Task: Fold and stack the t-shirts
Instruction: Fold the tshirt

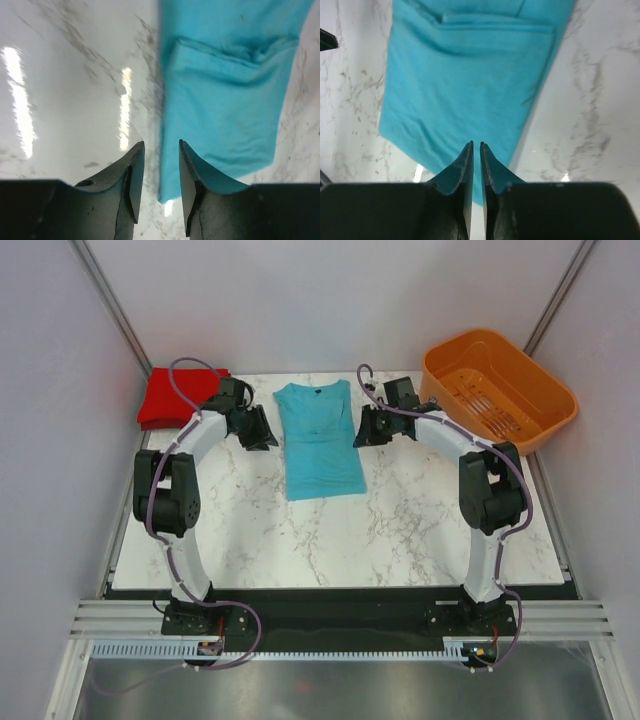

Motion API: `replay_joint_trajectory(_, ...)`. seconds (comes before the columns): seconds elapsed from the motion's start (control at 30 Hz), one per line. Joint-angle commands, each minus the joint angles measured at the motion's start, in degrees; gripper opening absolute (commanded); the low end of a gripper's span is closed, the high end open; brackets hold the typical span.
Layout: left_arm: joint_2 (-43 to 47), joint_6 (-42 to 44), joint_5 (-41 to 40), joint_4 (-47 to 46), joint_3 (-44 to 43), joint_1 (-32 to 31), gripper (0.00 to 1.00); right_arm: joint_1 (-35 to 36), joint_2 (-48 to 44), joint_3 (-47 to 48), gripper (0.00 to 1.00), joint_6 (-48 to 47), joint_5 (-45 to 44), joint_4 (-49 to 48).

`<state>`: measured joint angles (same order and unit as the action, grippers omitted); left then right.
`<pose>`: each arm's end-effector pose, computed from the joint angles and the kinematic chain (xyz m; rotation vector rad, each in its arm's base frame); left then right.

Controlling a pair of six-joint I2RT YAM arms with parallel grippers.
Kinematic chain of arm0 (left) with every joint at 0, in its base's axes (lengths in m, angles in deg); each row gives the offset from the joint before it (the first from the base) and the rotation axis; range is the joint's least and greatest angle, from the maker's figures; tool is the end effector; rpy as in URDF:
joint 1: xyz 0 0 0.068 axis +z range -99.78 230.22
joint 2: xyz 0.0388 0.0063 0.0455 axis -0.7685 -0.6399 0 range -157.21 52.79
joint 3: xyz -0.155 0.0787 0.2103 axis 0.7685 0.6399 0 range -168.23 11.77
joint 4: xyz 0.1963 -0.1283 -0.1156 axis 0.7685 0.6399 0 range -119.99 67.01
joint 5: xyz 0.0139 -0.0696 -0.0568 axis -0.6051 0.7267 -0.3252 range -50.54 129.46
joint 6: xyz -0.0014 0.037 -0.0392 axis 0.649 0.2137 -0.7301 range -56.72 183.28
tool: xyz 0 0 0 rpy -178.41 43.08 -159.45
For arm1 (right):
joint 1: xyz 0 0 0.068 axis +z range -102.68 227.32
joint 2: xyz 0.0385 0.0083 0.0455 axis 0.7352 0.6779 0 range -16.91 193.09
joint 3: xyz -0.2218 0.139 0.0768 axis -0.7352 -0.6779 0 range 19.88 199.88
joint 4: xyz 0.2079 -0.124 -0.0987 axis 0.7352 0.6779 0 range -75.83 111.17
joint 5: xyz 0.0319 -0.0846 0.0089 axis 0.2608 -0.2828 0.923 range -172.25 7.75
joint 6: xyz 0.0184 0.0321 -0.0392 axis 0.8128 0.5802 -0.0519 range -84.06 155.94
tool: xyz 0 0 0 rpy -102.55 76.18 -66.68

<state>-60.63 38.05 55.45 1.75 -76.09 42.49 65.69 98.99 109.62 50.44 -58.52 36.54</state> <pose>0.4251 -0.0676 0.2131 -0.2914 2.6012 -0.5698 0.4246 0.1561 0.2169 -0.2782 2.4487 0.7581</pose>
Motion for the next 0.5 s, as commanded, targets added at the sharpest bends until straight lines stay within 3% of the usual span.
replay_joint_trajectory(0.0, 6.4, -3.2, 4.7, -2.3, 5.2, -6.1, 0.40, 2.6, -1.7, -4.2, 0.17, 0.5, 3.5, 1.7)
replay_joint_trajectory(0.13, 9.5, -4.3, 5.4, -5.2, 13.6, -11.5, 0.40, 3.8, -2.1, -11.0, 0.17, 0.4, 4.3, -0.2)
replay_joint_trajectory(0.33, 8.9, -7.5, 0.3, -7.0, 24.4, -12.2, 0.36, 3.9, -4.4, -21.6, 0.17, 1.4, 3.8, -6.3)
replay_joint_trajectory(0.47, 11.4, -8.7, -1.8, -7.0, 27.4, -12.1, 0.35, 4.0, -7.3, -22.7, 0.17, 1.4, 4.0, -6.5)
